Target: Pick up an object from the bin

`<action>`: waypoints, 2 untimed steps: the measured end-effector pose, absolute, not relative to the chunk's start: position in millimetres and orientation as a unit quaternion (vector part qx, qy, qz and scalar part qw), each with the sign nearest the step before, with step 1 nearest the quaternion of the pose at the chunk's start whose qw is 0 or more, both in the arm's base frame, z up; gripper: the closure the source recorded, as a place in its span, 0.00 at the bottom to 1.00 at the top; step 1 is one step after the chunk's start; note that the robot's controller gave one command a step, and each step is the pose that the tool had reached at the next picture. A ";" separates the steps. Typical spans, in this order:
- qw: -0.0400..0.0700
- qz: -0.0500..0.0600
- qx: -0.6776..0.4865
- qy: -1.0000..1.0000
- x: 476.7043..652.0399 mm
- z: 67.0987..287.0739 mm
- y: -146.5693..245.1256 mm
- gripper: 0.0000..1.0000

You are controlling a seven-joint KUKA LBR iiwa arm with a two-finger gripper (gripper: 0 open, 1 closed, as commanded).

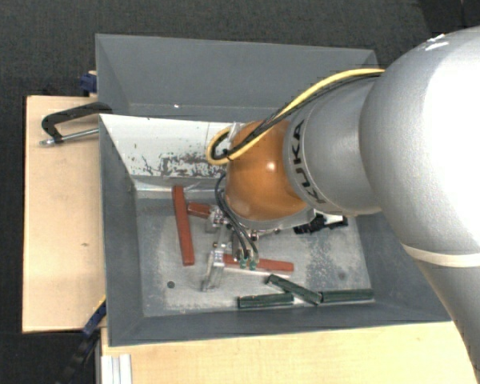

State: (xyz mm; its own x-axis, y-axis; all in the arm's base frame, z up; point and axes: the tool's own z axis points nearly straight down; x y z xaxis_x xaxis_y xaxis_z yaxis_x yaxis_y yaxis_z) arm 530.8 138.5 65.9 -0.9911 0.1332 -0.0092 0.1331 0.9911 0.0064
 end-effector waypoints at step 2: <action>0.006 0.001 0.045 0.999 551.0 129.8 76.2 0.00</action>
Offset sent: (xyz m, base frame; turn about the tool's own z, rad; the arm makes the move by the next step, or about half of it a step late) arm 0.0243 -0.0820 0.0207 -0.0557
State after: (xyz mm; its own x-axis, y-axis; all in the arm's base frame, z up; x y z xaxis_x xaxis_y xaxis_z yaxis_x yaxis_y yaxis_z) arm 551.0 76.2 129.8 -0.9959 0.0890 -0.0126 0.0890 0.9960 0.0029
